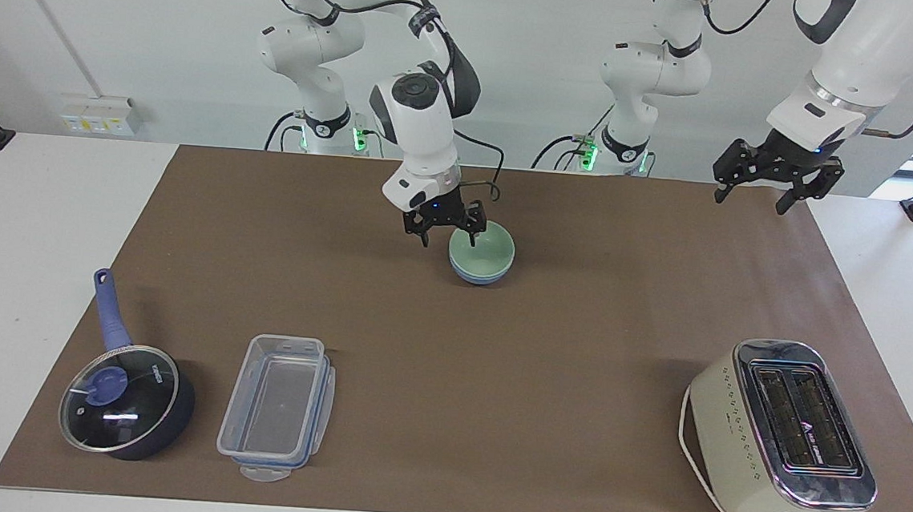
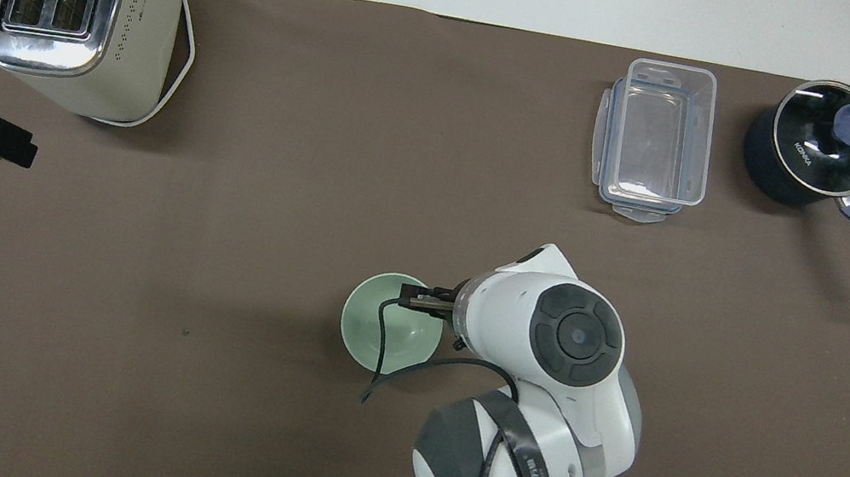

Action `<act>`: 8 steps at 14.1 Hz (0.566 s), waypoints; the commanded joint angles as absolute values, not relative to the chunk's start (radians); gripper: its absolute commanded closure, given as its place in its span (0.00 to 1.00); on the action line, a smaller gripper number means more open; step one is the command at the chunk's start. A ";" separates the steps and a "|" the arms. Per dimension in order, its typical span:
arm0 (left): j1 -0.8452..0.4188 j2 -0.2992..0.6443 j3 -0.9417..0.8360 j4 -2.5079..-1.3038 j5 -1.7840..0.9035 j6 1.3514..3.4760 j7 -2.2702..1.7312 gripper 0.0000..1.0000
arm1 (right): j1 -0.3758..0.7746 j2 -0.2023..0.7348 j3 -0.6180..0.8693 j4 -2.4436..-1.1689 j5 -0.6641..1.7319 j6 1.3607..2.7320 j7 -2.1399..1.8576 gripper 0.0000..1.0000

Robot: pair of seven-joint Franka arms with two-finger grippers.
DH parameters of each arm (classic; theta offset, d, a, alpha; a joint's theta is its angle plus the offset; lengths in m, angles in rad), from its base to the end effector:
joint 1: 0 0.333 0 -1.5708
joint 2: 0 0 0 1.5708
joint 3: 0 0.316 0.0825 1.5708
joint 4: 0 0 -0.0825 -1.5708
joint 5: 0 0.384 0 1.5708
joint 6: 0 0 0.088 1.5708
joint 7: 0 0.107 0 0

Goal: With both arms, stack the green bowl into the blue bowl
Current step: 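Open the right gripper and release the green bowl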

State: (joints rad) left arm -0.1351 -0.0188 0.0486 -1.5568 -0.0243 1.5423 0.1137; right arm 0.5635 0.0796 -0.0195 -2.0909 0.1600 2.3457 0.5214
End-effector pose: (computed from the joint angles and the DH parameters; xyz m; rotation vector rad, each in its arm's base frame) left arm 0.5439 -0.0496 0.6389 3.1007 -0.3126 0.0072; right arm 0.4918 0.3004 0.4030 -2.9423 0.1166 -0.1308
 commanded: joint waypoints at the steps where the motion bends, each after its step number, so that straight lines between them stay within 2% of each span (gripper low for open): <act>1: -0.120 -0.031 0.041 -1.557 -0.037 1.534 0.120 0.00 | 0.493 0.023 -0.017 -2.091 0.128 2.320 0.495 0.00; 5: -0.120 -0.029 0.041 -1.557 -0.037 1.534 0.120 0.00 | 0.394 0.015 -0.015 -1.970 0.048 2.166 0.467 0.00; 8: -0.120 -0.029 0.041 -1.557 -0.037 1.532 0.120 0.00 | 0.309 -0.026 -0.017 -1.911 0.048 2.025 0.375 0.00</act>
State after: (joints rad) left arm -0.1351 -0.0188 0.0486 -1.5568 -0.0243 1.5423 0.1137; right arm 0.3666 0.0009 -0.0255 -1.9441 0.0556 2.0998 0.4363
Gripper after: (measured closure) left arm 0.000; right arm 0.000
